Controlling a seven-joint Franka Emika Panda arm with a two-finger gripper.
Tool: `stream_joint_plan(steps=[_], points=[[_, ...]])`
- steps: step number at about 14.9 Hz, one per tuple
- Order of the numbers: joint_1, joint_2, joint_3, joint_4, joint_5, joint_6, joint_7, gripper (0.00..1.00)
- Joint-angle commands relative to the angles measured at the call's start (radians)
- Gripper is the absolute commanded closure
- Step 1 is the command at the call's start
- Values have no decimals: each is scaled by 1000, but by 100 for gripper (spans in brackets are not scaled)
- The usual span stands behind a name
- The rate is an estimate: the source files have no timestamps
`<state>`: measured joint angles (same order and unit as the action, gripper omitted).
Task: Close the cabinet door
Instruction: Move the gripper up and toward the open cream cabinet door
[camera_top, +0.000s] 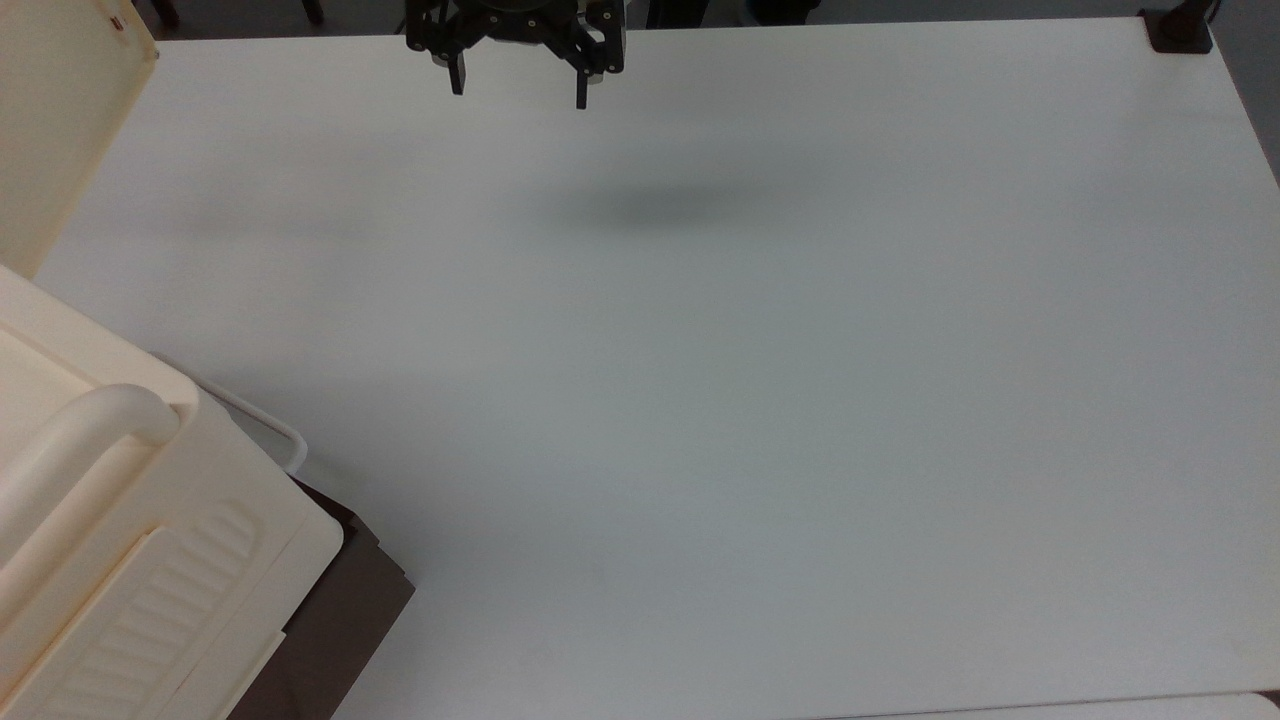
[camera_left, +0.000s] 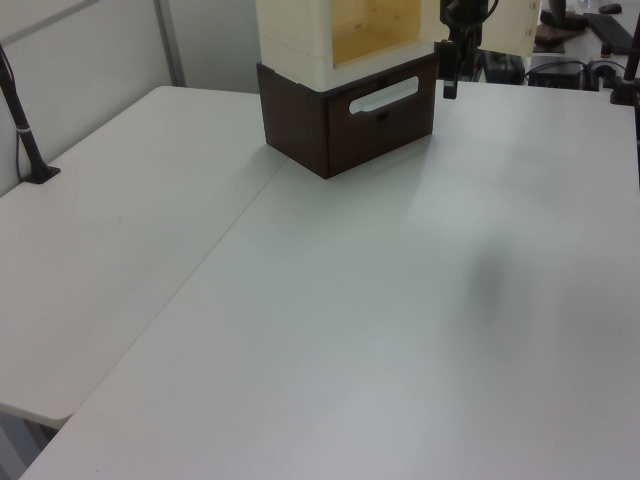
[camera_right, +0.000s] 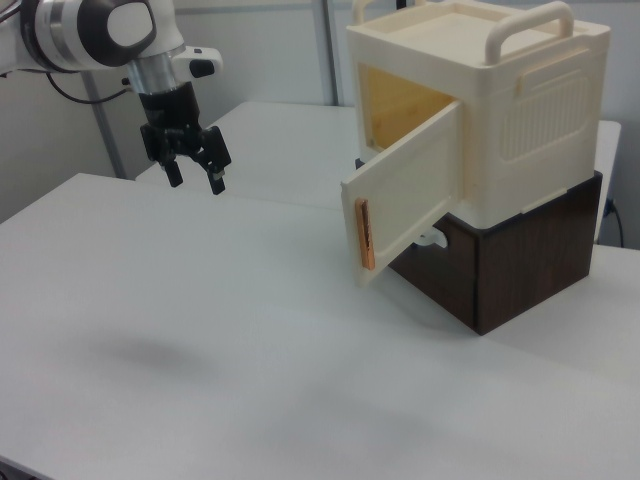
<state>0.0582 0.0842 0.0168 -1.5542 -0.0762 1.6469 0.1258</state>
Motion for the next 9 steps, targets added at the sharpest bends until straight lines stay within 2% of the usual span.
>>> stream_joint_plan(steps=[1, 8, 9], points=[[11, -18, -12, -27, 0, 1, 8, 0], [9, -17, -11, -26, 3, 2, 6, 0], [8, -15, -11, -26, 3, 4, 5, 12]])
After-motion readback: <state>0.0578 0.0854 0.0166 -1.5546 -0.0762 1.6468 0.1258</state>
